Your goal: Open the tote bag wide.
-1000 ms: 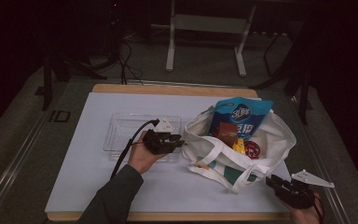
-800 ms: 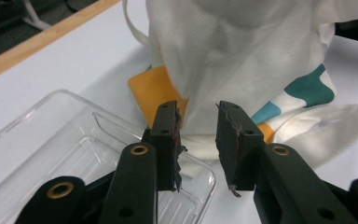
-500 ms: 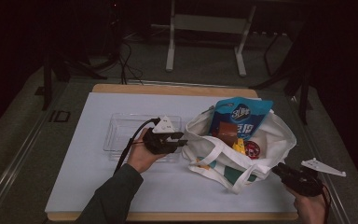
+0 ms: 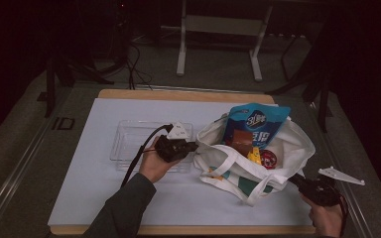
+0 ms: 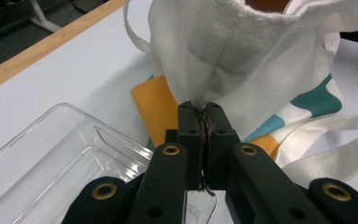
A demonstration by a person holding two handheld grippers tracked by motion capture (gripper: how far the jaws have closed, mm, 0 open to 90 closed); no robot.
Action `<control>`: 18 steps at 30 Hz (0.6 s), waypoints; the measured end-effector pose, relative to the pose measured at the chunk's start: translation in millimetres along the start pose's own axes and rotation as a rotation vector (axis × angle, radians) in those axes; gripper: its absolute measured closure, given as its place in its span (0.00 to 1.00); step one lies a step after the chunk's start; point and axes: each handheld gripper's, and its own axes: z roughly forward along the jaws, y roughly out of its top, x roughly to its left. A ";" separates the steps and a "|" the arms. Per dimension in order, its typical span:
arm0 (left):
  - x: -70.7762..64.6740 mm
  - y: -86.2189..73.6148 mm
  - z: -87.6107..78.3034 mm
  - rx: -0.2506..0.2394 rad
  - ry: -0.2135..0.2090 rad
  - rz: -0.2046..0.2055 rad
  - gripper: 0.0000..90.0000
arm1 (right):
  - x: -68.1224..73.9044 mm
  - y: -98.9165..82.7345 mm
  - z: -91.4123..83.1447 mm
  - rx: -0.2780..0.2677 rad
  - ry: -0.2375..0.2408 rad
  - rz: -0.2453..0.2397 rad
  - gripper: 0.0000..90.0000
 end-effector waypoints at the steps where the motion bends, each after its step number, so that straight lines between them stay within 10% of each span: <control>1: 0.1 0.0 0.0 0.001 -0.001 0.001 0.98 | -0.4 -0.6 -1.3 -0.006 -0.009 0.004 0.79; 5: 0.8 0.0 0.5 -0.010 -0.010 -0.004 0.94 | -4.6 0.0 -3.9 -0.018 -0.075 0.033 0.56; 9: -0.6 0.5 4.4 -0.021 -0.030 0.006 0.73 | -10.7 1.7 0.2 -0.007 -0.049 0.066 0.55; 18: -2.7 -0.2 9.9 0.016 -0.019 0.011 0.96 | -8.0 -2.4 1.8 -0.012 -0.005 0.040 0.98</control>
